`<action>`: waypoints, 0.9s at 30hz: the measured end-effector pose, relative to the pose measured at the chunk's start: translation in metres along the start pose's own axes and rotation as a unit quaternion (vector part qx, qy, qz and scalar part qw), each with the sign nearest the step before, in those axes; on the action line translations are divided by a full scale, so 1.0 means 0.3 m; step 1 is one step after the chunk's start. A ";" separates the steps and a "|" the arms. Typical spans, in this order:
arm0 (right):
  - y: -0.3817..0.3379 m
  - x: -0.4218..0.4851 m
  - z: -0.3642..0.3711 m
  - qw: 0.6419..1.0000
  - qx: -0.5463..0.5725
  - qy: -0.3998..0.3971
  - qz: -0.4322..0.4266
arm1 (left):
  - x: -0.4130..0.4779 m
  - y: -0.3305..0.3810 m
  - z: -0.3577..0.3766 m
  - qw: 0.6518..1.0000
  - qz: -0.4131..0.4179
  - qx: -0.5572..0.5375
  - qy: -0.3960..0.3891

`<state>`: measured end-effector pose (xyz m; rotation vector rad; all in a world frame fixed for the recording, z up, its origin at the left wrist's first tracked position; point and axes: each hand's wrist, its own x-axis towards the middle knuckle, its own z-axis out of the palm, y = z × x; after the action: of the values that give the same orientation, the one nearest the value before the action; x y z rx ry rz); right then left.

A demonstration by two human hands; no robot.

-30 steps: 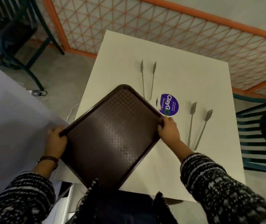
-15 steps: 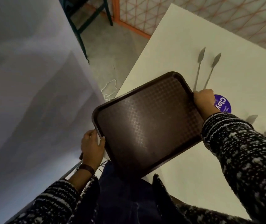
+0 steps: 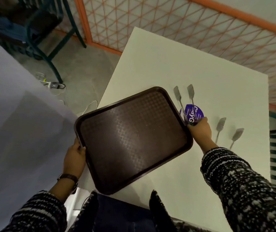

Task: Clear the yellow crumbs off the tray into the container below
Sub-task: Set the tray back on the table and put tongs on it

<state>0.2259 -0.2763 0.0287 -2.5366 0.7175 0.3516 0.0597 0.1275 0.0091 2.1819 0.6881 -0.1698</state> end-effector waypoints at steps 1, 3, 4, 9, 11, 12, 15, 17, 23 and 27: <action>0.013 0.003 -0.004 1.000 0.017 0.001 0.001 | 0.023 0.020 -0.007 1.000 0.005 -0.001 -0.007; 0.031 0.019 -0.005 0.999 0.038 0.006 0.007 | 0.083 0.054 -0.011 1.000 0.001 -0.006 -0.016; 0.040 0.032 0.000 0.999 0.040 0.011 0.008 | 0.123 0.063 -0.007 1.000 -0.013 -0.003 -0.018; 0.061 0.089 0.006 0.999 0.011 0.004 0.041 | 0.277 0.155 -0.013 0.981 -0.105 -0.151 -0.065; 0.067 0.090 -0.005 0.996 0.074 0.008 0.053 | 0.286 0.203 -0.008 0.971 -0.100 -0.202 -0.076; 0.069 0.088 -0.013 0.993 0.099 0.014 0.055 | 0.281 0.222 -0.001 0.973 -0.087 -0.199 -0.077; 0.077 0.055 -0.029 0.990 0.122 0.019 0.060 | 0.220 0.246 0.024 0.993 -0.020 -0.101 -0.059; 0.081 0.019 -0.032 0.989 0.131 0.023 0.067 | 0.172 0.220 0.043 0.996 0.045 -0.019 -0.077; 0.077 -0.084 -0.019 0.976 0.196 0.051 0.082 | 0.109 0.139 0.101 0.969 0.084 0.165 -0.162; 0.068 -0.128 -0.002 0.971 0.207 0.067 0.096 | 0.169 0.189 0.134 0.960 0.116 0.183 -0.176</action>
<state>0.1828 -0.2756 0.0355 -2.1147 0.9802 0.0798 0.1366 0.0895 0.0038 2.4718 0.2069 -0.5846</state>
